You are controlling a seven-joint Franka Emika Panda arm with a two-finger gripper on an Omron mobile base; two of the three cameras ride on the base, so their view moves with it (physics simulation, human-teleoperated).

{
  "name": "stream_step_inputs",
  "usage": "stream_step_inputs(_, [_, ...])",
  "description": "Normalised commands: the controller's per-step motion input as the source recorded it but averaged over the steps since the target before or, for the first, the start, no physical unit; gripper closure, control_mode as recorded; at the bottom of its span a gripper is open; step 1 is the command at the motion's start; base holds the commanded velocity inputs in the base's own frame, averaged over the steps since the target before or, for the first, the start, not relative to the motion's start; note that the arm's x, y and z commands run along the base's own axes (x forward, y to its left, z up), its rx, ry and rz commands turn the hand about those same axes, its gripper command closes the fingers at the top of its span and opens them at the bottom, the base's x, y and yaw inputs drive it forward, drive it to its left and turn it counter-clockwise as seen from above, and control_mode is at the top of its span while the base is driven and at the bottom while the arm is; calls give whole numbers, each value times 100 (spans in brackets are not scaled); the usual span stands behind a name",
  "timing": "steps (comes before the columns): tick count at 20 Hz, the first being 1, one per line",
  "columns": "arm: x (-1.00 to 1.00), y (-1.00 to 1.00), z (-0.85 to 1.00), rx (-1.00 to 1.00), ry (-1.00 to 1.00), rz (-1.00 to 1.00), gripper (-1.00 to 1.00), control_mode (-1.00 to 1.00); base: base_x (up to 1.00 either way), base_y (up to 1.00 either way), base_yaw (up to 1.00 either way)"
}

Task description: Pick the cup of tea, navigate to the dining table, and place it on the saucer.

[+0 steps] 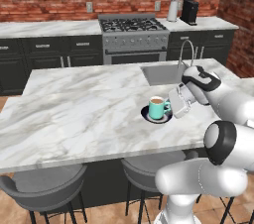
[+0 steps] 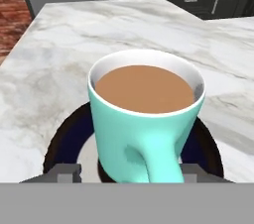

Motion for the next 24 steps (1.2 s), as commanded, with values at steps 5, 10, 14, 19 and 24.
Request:
stream_step_inputs(5, [-4,0,-2,0,-1,-2,-100,-100,0,0,0])
stream_step_inputs(10, [-9,-8,16,0,-4,-7,-100,-100,0,0,0])
stream_step_inputs(14, [0,-10,30,0,0,-7,-100,-100,0,0,0])
stream_step_inputs(19, [19,-1,7,0,0,-12,-100,-100,0,0,0])
stream_step_inputs(24, [-53,-18,44,0,5,-14,-100,-100,0,0,0])
